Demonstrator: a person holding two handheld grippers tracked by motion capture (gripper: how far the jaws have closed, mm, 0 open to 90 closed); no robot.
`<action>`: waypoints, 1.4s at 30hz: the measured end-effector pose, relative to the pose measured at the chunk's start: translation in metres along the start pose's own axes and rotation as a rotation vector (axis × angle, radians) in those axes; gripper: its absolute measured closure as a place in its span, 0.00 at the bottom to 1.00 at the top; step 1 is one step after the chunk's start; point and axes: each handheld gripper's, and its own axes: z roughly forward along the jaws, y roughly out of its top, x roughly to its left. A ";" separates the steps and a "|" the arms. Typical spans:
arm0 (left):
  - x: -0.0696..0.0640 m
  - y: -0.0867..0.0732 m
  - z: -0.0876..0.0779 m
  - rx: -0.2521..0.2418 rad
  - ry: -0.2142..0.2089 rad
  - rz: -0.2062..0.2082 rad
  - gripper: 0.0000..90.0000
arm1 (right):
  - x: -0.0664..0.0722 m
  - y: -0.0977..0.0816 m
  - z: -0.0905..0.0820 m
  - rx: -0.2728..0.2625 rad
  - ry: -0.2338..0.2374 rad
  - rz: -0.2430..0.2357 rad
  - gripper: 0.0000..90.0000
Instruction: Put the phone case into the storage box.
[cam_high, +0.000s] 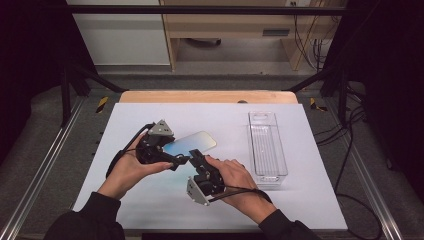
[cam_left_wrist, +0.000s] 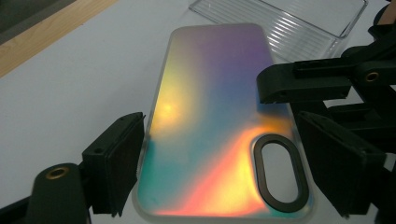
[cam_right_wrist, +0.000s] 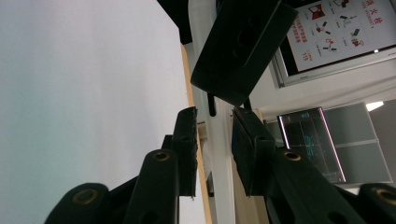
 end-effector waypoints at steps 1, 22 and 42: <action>0.000 0.000 0.001 0.001 -0.003 -0.001 0.19 | 0.000 0.000 0.000 -0.003 -0.001 -0.007 0.82; 0.010 -0.013 -0.004 -0.159 -0.073 -0.128 0.16 | 0.002 -0.002 -0.003 0.013 -0.017 -0.014 0.91; 0.029 -0.049 -0.027 -0.355 0.146 -0.182 0.07 | 0.011 -0.015 0.005 0.067 0.042 -0.021 0.91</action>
